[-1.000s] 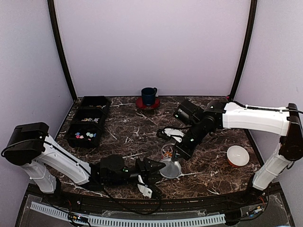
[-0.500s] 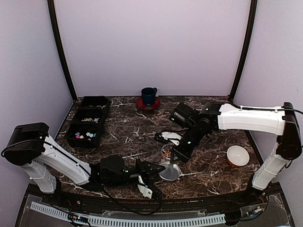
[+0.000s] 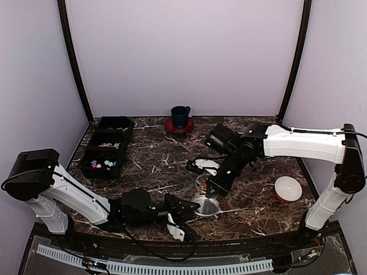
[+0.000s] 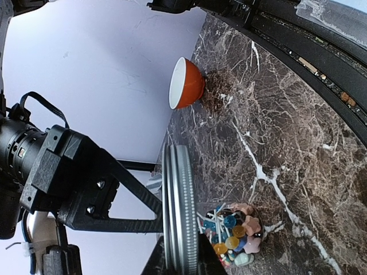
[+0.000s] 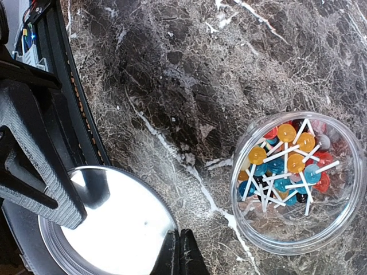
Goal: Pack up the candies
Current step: Pass from the right arm to the left, then pass from the left arm to the right
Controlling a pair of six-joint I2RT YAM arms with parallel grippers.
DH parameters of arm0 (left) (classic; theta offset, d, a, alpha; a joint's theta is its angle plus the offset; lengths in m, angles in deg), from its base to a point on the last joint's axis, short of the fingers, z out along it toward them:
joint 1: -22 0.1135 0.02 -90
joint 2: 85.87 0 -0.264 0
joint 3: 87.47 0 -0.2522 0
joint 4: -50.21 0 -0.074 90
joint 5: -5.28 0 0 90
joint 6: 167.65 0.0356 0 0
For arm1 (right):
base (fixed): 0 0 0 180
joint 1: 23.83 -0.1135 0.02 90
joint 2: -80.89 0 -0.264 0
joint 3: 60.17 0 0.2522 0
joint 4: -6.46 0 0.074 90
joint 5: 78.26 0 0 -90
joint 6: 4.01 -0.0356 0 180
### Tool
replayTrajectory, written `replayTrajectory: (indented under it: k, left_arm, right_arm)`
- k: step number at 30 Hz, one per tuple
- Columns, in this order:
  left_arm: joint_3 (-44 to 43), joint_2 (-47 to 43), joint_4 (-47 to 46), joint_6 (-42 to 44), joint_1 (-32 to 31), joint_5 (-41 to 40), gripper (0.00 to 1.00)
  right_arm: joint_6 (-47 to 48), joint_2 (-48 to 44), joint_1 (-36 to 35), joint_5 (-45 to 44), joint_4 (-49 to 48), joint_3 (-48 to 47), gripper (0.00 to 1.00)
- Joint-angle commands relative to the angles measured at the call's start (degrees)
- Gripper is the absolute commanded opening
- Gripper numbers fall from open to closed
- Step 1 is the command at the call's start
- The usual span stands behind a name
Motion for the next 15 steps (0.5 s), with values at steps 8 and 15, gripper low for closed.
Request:
replayTrajectory:
  k: [8, 15]
  left_arm:
    - [-2.32, -0.81, -0.03, -10.71, -0.31, -1.57, 0.06]
    - [-4.26, -1.75, 1.25, -22.11, -0.08, -1.76, 0.07]
  right_arm:
    - [1.28, -6.60, -0.36, -10.11, -0.47, -3.46, 0.40]
    - [3.03, -18.30, -0.01, -18.20, -6.97, 1.01, 0.61]
